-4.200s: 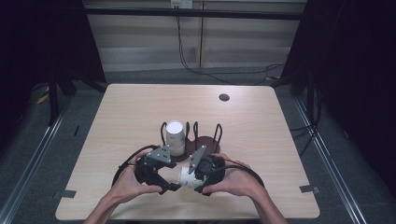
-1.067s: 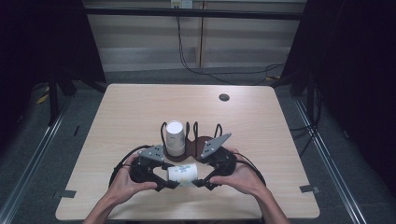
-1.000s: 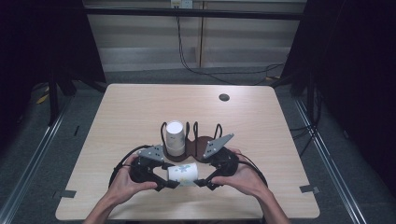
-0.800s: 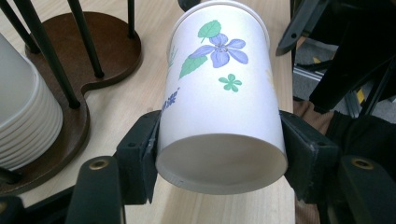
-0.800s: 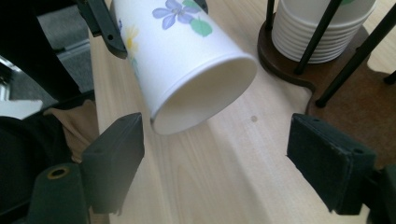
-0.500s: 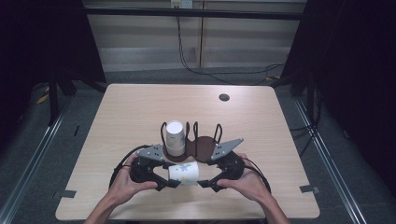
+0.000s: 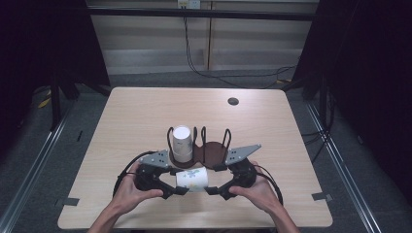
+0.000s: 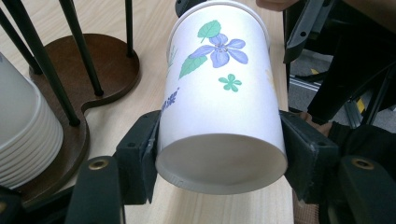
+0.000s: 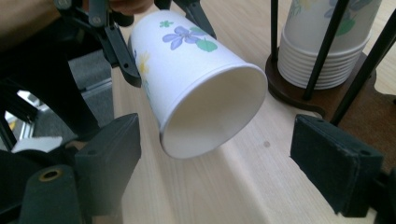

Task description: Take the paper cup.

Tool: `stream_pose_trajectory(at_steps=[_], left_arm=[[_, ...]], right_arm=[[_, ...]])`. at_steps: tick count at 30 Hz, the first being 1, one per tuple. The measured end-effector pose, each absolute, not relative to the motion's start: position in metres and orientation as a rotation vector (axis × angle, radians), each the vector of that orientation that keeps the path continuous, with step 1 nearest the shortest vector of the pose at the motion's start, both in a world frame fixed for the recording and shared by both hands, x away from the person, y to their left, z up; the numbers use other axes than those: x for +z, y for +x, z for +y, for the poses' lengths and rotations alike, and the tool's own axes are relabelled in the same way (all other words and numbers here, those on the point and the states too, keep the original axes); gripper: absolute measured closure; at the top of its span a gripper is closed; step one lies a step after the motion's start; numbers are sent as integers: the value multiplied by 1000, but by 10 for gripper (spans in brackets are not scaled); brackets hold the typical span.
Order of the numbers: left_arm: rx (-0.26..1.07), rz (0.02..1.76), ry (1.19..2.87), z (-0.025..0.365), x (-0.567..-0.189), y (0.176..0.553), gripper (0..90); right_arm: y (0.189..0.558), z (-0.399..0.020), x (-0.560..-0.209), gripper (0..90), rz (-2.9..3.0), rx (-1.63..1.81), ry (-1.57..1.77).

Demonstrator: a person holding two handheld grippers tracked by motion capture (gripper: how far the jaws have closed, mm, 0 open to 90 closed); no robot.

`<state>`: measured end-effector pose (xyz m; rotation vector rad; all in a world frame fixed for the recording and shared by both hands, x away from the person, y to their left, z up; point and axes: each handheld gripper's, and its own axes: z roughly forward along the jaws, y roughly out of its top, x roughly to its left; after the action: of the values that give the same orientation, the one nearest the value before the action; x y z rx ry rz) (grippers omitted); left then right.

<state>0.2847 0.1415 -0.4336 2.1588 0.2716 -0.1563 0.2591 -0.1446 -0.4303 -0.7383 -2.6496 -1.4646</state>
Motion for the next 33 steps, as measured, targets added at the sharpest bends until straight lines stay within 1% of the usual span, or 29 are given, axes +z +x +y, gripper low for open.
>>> stream_pose_trajectory(at_steps=[13,18,22,33], left_arm=[[-148,270,2110,143,-429,282,367],[-164,258,2082,142,-430,281,367],[-143,247,2070,141,-430,280,367],[-141,239,2018,138,-429,277,368]], right_arm=[[257,-145,-430,134,-2596,-1547,-738],[256,-146,-428,135,-2579,-1574,-754],[256,-146,-426,135,-2563,-1609,-750],[256,-147,-424,136,-2522,-1665,-735]])
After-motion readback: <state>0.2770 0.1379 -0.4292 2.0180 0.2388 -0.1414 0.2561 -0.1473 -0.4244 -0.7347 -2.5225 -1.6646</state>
